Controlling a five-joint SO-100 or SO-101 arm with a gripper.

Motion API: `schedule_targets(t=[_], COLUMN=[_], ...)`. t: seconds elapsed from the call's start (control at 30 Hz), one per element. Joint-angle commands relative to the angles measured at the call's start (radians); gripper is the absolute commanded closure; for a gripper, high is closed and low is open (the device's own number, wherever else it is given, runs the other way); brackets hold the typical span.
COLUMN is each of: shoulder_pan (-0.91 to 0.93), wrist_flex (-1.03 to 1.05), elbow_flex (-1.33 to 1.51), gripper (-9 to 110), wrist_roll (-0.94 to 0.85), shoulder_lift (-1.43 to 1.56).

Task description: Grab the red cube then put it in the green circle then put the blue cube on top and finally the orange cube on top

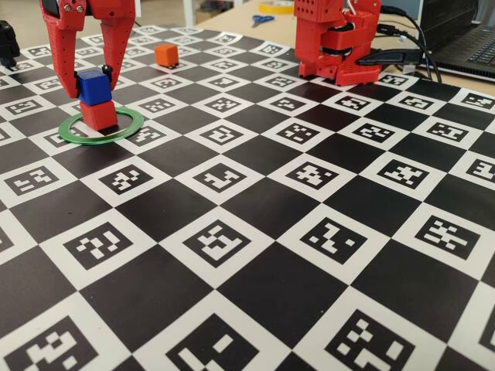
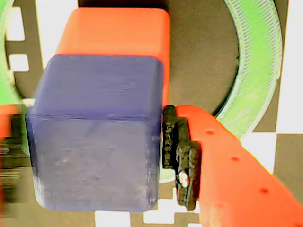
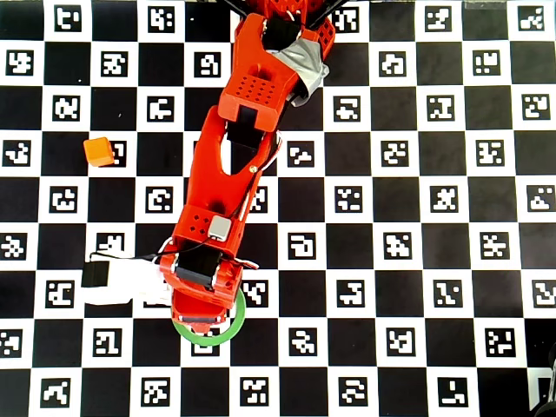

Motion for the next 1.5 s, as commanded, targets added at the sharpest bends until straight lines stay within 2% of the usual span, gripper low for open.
schedule_targets(t=[0.0,0.3,0.77,1.0,1.27,1.47], shoulder_pan=[0.008,0.015,0.002,0.008,0.066,0.183], wrist_flex=[0.002,0.031,0.14,0.149,0.066,0.092], elbow_flex=[-0.052,-0.075,-0.04,0.117,0.453,0.526], gripper=[69,63,61,61,62,62], wrist_roll=[0.011,0.035,0.048,0.046,-0.071,-0.175], shoulder_lift=[0.057,0.117,0.327,0.491,0.764,0.853])
